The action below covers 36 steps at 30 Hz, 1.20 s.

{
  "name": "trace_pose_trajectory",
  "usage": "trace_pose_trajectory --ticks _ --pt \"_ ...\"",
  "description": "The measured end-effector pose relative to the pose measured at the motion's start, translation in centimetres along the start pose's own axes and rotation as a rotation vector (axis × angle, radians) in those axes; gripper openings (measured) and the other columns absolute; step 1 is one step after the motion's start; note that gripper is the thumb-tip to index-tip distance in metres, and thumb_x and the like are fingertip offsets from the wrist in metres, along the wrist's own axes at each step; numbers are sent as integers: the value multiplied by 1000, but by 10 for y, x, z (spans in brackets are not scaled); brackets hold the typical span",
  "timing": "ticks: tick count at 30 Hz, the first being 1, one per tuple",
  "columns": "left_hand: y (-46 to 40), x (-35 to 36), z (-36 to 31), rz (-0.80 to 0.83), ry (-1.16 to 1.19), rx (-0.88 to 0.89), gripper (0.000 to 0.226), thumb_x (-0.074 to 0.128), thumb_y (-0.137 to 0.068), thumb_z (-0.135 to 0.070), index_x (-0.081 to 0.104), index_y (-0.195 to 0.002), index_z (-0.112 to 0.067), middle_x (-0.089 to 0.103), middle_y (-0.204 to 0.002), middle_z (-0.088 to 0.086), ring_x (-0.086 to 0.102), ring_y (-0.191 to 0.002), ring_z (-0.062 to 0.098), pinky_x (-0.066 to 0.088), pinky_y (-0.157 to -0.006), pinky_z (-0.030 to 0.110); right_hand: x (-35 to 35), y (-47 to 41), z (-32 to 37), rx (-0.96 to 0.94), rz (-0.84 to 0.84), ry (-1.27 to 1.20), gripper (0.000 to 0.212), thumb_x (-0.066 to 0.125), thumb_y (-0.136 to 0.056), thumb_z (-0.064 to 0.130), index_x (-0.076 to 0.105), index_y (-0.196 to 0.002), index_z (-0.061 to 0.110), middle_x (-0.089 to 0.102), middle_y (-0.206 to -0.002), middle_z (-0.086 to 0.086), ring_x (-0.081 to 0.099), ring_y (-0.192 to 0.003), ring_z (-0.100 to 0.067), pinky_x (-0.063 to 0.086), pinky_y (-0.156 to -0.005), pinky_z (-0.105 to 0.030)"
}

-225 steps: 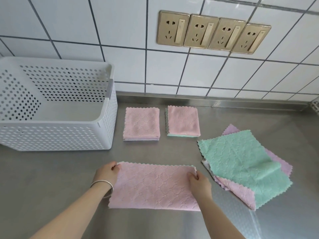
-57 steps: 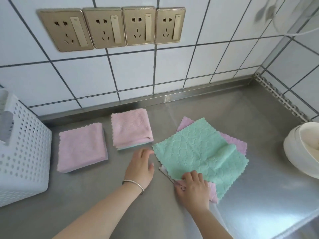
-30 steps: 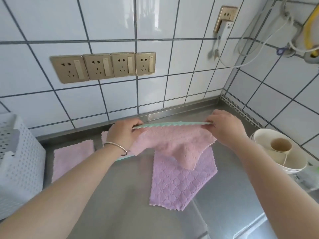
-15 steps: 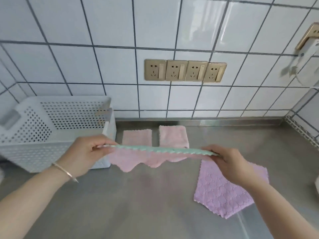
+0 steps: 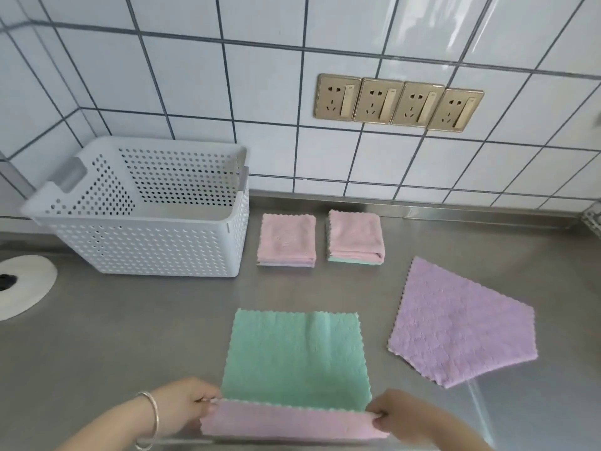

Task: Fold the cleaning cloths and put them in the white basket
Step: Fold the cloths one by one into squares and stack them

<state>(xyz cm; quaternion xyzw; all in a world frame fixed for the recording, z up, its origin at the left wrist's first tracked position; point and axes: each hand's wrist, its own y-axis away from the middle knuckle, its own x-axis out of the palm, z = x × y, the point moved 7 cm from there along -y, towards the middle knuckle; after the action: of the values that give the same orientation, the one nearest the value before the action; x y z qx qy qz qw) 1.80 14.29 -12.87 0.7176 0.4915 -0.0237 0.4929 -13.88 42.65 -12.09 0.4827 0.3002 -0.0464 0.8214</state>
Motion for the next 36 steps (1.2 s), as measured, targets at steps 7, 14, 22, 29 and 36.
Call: trace_pose_trajectory --ticks 7,14,22,29,36 --pt "-28 -30 6 -208 262 -75 31 51 -92 -24 48 -61 -22 43 -49 -15 34 -45 -1 29 -47 12 -35 -16 -13 75 -206 -252 32 51 -90 23 44 -61 11 37 -60 6 33 -53 -8 24 -51 -22" --pt "-71 -49 29 -404 596 -268 18 41 -95 -15 59 -92 -14 50 -62 7 43 -52 19 44 -53 25 -63 -43 4 157 -657 -577 13 46 -92 22 53 -86 12 49 -62 2 45 -58 -16 30 -49 -26" --pt "-93 -77 37 -629 159 -358 22 39 -94 -36 50 -89 -18 66 -92 17 62 -83 35 46 -66 32 -63 -72 -7 271 -712 -629 7 39 -96 22 44 -92 22 55 -80 -6 50 -77 -25 35 -67 -30" --pt "-100 -86 29 -613 -60 -384 26 37 -94 -39 46 -88 -16 66 -95 15 60 -84 32 35 -61 28 -63 -81 -11 322 -739 -559 11 41 -95 23 51 -92 20 63 -84 -10 52 -75 -27 38 -64 -31" --pt "-95 -85 29 -652 7 -429 27 43 -91 -42 44 -83 -16 66 -90 12 59 -79 30 41 -63 30 -64 -77 -15 376 -779 -716 29 45 -93 25 48 -119 14 63 -102 -11 58 -88 -29 44 -71 -33"
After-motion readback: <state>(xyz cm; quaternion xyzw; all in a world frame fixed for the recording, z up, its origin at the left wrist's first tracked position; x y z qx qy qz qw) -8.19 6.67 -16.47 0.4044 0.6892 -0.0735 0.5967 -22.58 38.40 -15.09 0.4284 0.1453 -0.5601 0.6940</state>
